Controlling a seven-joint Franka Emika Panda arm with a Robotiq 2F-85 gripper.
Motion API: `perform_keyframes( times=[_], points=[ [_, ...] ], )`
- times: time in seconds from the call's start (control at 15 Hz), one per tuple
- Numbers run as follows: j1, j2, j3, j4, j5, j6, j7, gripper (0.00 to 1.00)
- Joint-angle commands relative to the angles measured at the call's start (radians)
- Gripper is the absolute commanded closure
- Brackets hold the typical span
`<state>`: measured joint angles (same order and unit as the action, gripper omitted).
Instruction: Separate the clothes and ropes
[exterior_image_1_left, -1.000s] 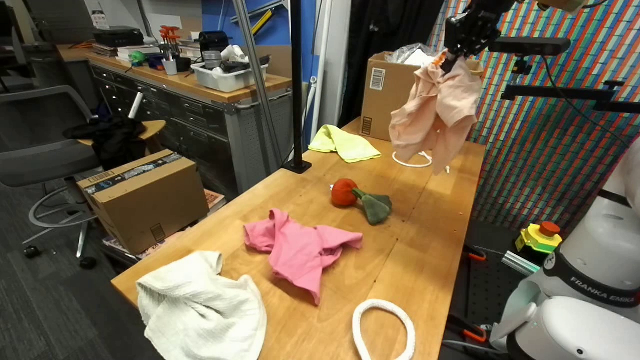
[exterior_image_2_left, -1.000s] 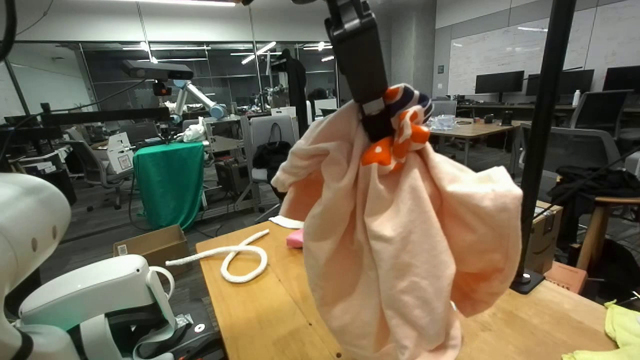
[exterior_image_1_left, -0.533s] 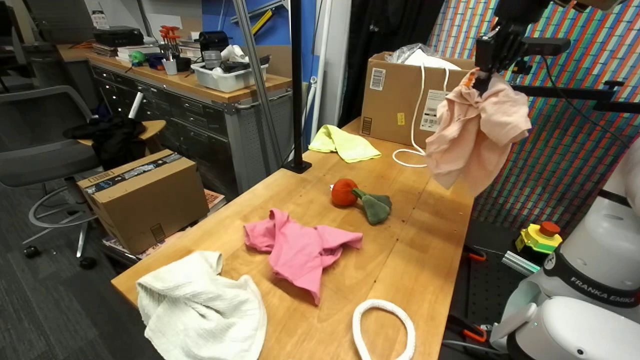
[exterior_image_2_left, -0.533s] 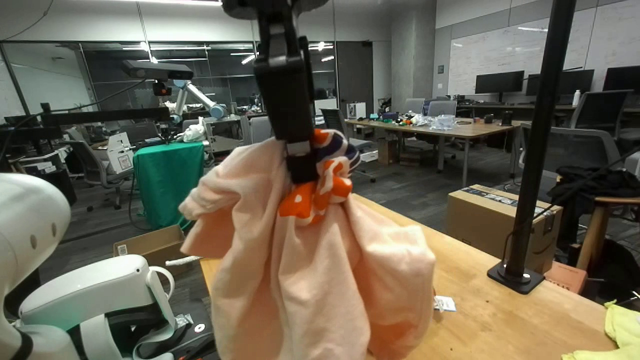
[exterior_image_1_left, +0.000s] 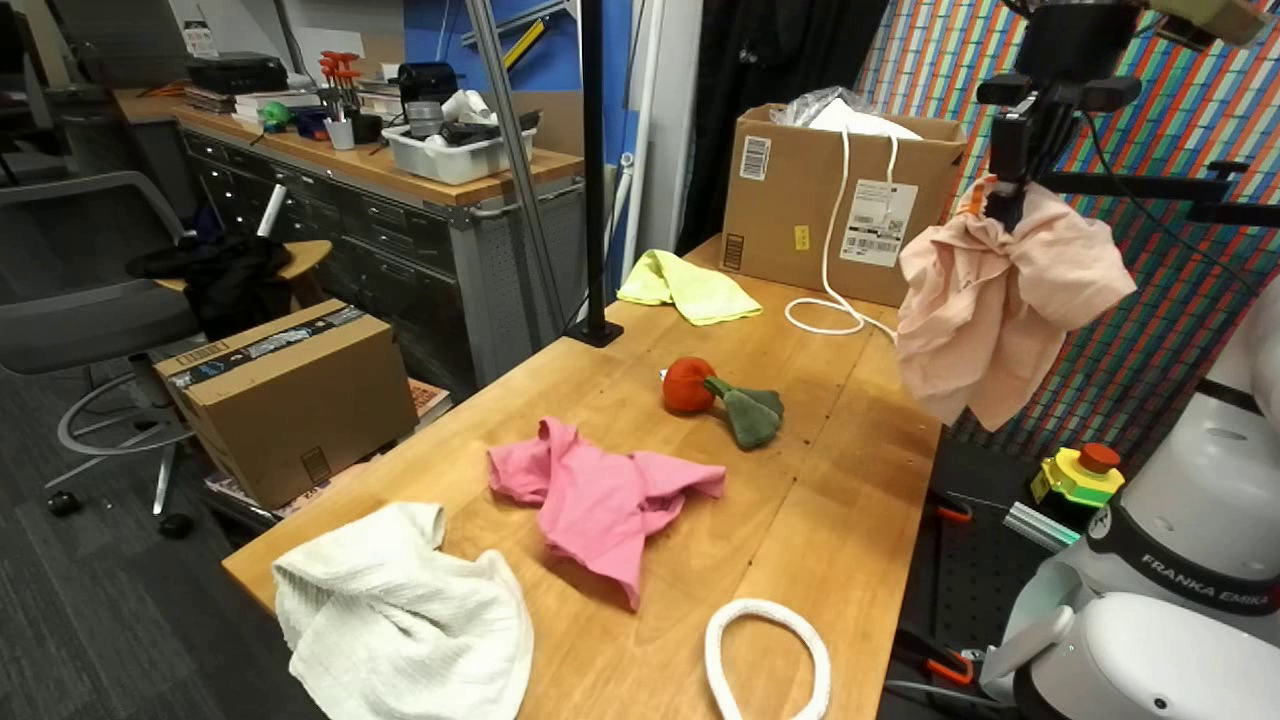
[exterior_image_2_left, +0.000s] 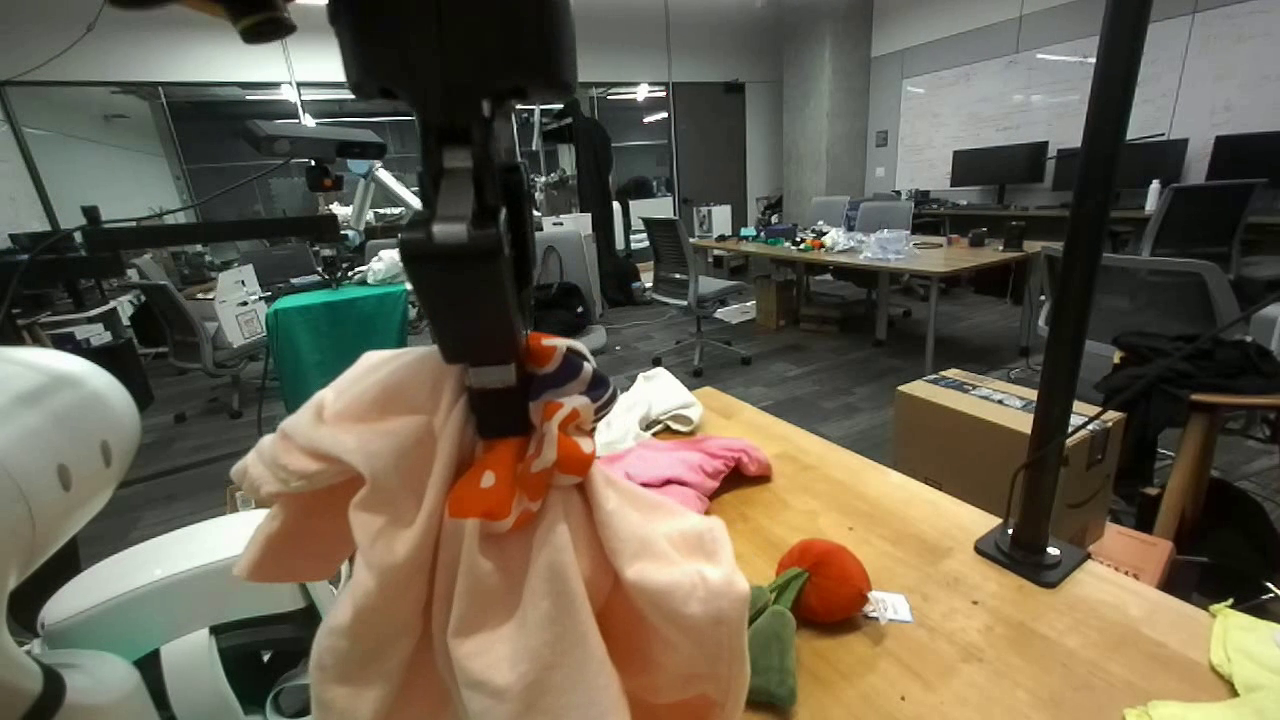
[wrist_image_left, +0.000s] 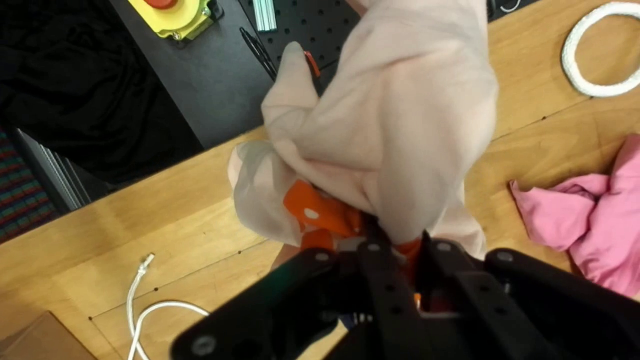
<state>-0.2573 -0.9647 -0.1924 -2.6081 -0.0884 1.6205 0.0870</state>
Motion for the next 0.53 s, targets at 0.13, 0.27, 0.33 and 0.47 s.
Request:
perform_keyframes(
  times=[0.13, 0.27, 0.33, 0.47],
  points=[
    [0.013, -0.075, 0.004, -0.080, 0.025, 0.041, -0.018, 0.94],
    [0.020, -0.089, 0.010, -0.108, 0.034, 0.071, -0.012, 0.94],
    [0.019, -0.095, 0.017, -0.124, 0.032, 0.086, -0.007, 0.94],
    [0.020, -0.102, 0.023, -0.156, 0.039, 0.114, -0.001, 0.94]
  ],
)
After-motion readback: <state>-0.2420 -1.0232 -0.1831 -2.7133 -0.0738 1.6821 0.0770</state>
